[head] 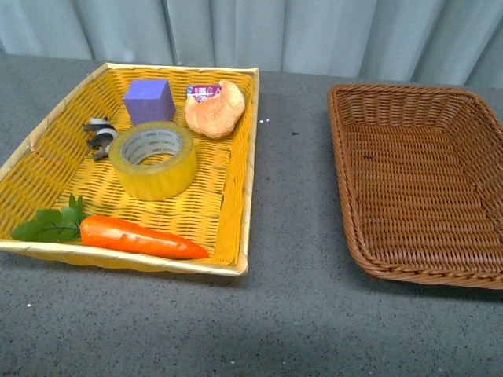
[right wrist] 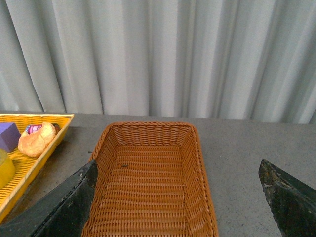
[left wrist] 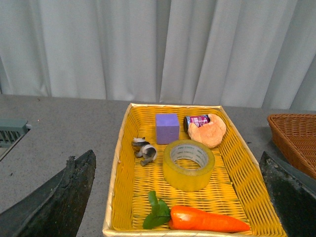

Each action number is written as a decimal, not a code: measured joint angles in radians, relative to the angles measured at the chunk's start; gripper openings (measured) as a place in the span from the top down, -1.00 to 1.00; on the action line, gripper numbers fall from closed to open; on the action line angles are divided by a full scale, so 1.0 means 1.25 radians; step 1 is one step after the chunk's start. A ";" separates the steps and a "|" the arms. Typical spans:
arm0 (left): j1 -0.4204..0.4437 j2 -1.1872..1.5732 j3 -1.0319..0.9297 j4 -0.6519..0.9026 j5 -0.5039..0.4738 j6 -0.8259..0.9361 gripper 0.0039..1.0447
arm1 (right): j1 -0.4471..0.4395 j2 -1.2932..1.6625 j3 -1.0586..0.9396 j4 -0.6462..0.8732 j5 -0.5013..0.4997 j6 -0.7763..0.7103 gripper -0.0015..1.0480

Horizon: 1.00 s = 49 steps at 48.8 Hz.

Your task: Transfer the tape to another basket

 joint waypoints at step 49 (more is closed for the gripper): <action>0.000 0.000 0.000 0.000 0.000 0.000 -0.88 | 0.000 0.000 0.000 0.000 0.000 0.000 -0.82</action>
